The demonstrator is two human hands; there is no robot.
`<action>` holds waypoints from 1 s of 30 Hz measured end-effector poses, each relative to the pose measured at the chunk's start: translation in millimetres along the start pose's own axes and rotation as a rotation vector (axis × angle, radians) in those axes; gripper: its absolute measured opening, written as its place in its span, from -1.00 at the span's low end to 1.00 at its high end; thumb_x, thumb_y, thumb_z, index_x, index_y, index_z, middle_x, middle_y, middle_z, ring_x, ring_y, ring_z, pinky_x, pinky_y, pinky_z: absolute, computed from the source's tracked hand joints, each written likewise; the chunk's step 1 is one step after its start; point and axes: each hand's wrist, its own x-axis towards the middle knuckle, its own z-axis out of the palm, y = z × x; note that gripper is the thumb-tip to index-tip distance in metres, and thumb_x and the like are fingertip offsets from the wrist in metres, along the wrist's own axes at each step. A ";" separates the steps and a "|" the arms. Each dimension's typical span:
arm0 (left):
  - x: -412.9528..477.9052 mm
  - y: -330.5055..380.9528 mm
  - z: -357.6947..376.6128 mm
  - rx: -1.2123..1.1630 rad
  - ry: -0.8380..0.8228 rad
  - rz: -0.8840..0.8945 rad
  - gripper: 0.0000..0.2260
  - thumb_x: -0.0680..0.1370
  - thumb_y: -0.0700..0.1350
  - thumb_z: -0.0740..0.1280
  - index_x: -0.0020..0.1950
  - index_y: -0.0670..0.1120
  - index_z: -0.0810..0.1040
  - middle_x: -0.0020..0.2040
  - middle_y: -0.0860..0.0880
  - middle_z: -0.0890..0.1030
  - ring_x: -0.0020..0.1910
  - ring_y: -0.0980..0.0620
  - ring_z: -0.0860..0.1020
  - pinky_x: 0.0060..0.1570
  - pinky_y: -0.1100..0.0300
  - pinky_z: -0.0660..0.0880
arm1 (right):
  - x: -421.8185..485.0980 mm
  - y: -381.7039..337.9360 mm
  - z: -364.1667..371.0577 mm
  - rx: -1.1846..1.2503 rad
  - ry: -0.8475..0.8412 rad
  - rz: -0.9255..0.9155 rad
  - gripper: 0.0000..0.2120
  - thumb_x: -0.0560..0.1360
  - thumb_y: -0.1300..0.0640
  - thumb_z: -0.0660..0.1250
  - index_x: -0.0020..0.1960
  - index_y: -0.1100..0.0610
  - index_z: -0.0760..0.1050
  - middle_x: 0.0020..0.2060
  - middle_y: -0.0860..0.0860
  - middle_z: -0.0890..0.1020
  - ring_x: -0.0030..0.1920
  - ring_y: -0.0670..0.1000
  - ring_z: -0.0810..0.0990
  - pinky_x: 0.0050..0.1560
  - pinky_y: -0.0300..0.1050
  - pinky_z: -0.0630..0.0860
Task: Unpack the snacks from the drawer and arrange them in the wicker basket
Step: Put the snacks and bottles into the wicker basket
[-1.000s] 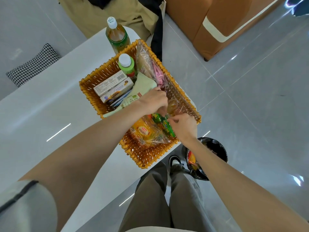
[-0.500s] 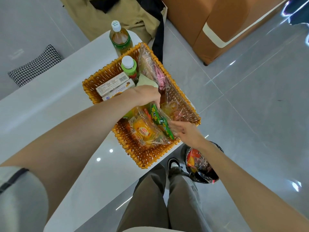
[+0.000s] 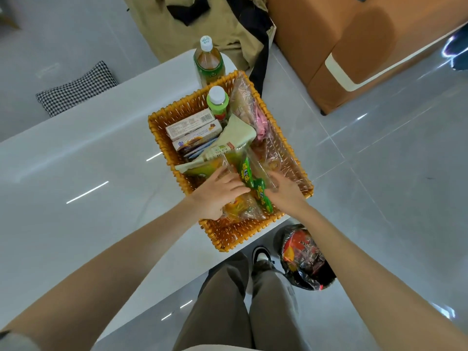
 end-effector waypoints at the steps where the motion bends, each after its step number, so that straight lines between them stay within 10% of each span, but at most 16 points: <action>1: 2.3 4.1 3.3 0.057 -0.025 0.007 -0.28 0.47 -0.15 0.41 0.54 0.00 0.13 0.50 0.01 0.22 0.51 -0.03 0.10 0.48 -0.12 -0.13 | 4.4 -3.8 2.6 0.004 0.010 0.002 -0.46 0.59 0.13 0.24 0.53 0.03 0.19 0.37 0.10 0.45 -0.23 0.02 0.63 -0.25 -0.23 0.54; 4: 13.7 0.7 1.1 0.167 0.006 -0.002 -0.40 0.49 -0.11 0.41 0.49 0.03 0.28 0.40 -0.01 0.36 0.40 -0.06 0.24 0.41 -0.10 0.11 | 18.1 -9.1 10.2 0.008 0.060 0.045 -0.48 0.59 0.05 0.25 0.52 0.01 0.23 0.37 0.05 0.46 0.11 0.08 0.60 0.01 -0.21 0.42; 13: -35.0 -25.1 31.1 0.016 0.247 -0.024 -0.64 0.26 -0.20 0.60 -0.03 0.11 0.69 -0.06 0.08 0.56 -0.01 0.00 0.44 -0.05 0.05 0.40 | 24.3 5.4 40.0 -0.090 0.073 0.010 -0.69 0.63 0.10 0.20 0.32 0.19 0.48 -0.36 -0.04 0.46 -0.43 -0.11 0.36 -0.35 -0.18 0.37; 18: -36.0 -6.4 40.1 -0.146 0.217 -0.084 -0.54 0.41 -0.20 0.51 0.27 0.08 0.57 0.38 -0.04 0.40 0.40 -0.08 0.27 0.29 -0.07 0.26 | 22.1 -3.1 30.9 -0.130 0.024 0.012 -0.61 0.64 -0.08 0.10 0.39 0.04 0.42 -0.21 -0.08 0.57 -0.26 -0.04 0.51 -0.18 -0.15 0.45; 22: -34.3 -5.1 28.2 -0.307 0.175 -0.105 -0.46 0.38 0.13 0.48 0.34 0.10 0.50 0.56 -0.03 0.13 0.55 -0.10 -0.04 0.45 -0.21 -0.08 | 12.1 -4.1 6.8 -0.168 0.537 -0.082 -0.62 0.64 -0.13 0.07 0.29 0.03 0.49 0.11 -0.01 0.58 0.18 0.01 0.50 0.00 -0.14 0.43; 27: -30.1 11.4 30.5 -0.471 0.315 -0.306 -0.52 0.49 0.31 0.10 -0.06 0.02 0.66 0.58 -0.01 0.09 0.56 -0.11 -0.04 0.41 -0.31 0.10 | 26.8 14.3 -2.1 -0.252 0.439 0.069 -0.64 0.59 0.01 0.24 0.35 0.10 0.43 0.24 0.08 0.54 0.33 0.12 0.32 0.25 0.06 0.37; 30: -23.7 19.3 43.8 -0.451 0.454 -0.435 -0.75 0.50 0.11 0.33 -0.25 -0.02 0.64 0.58 -0.02 0.08 0.55 -0.15 0.00 0.37 -0.30 0.21 | 33.7 12.8 5.3 -0.490 0.414 0.057 -0.72 0.61 0.06 0.21 0.27 0.08 0.53 0.12 0.12 0.60 0.21 0.17 0.43 0.20 0.09 0.39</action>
